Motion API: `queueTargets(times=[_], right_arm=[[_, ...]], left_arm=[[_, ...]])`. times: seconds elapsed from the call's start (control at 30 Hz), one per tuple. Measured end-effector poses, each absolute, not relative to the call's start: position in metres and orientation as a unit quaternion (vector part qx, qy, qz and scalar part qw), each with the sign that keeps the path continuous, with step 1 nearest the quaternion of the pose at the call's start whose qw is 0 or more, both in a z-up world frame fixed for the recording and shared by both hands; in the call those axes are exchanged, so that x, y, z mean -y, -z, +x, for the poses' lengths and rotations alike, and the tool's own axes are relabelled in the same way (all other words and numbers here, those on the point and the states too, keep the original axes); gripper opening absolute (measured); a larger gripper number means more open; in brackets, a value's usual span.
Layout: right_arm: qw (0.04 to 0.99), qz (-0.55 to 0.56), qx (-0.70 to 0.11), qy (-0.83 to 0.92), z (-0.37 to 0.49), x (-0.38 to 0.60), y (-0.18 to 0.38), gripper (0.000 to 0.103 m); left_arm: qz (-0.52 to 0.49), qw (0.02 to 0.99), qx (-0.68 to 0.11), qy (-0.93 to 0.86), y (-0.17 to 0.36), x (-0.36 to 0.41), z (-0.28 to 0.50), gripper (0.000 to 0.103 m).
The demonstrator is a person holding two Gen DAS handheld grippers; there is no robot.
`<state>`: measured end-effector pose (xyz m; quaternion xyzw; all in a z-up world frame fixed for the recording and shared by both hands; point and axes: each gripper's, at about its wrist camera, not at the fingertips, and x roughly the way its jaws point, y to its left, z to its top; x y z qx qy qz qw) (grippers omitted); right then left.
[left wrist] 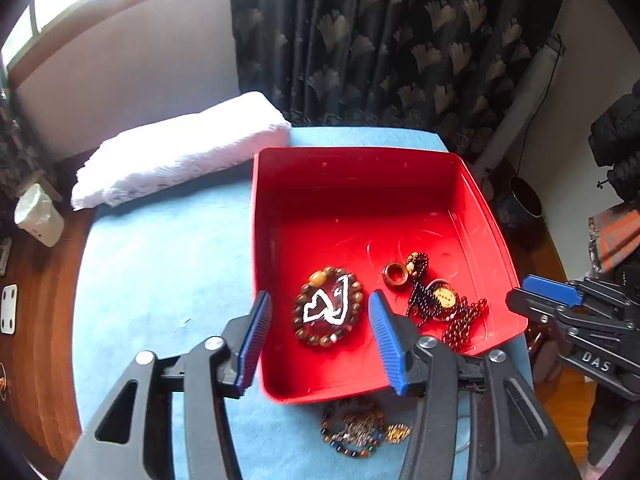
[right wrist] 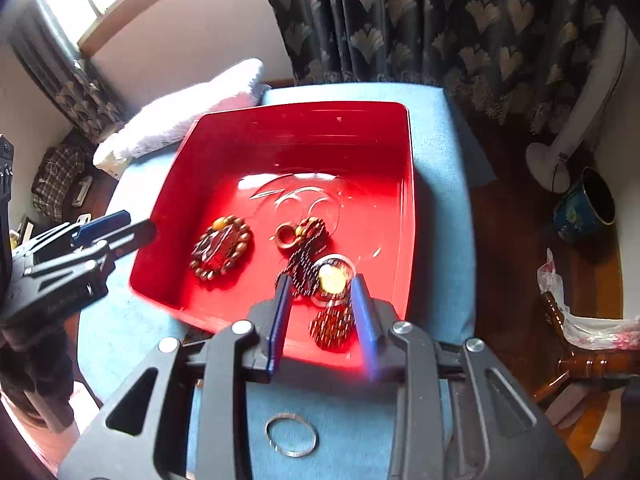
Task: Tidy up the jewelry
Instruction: 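Withdraw both tools from the tin toward the remaining jewelry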
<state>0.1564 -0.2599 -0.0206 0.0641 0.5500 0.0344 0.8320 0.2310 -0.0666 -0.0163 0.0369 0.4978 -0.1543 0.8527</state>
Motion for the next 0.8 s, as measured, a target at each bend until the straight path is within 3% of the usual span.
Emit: queueTargets(times=[0.07,0.13,0.2,0.23,0.27,0.37,0.57,0.8], right_arm=[[0.837,0.059,-0.542,-0.038,0.138,0.255,0.016,0.051],[0.840,0.048,-0.539,-0.041,0.122,0.247,0.015,0.053],[0.837,0.042,-0.543,-0.049,0.108,0.241,0.018,0.068],[0.834,0.038,-0.548,-0.053,0.099,0.235,0.022,0.082],[0.831,0.032,-0.552,-0.056,0.094,0.232,0.026,0.086],[0.819,0.019,-0.571,-0.059,0.080,0.221,0.040,0.091],[0.778,-0.001,-0.627,-0.036,0.065,0.211,0.081,0.092],[0.776,0.047,-0.628,-0.036,0.057,0.218,0.095,0.092]], left_arm=[[0.038,0.859,-0.490,0.145,0.013,0.058,0.217,0.066],[0.041,0.864,-0.483,0.139,0.013,0.051,0.203,0.080],[0.047,0.864,-0.485,0.130,0.018,0.046,0.190,0.083],[0.048,0.860,-0.491,0.129,0.023,0.044,0.182,0.085],[0.048,0.855,-0.500,0.130,0.030,0.042,0.176,0.086],[0.051,0.840,-0.523,0.133,0.047,0.039,0.160,0.088],[0.050,0.824,-0.551,0.125,0.073,0.031,0.135,0.088],[0.056,0.816,-0.564,0.113,0.091,0.025,0.119,0.088]])
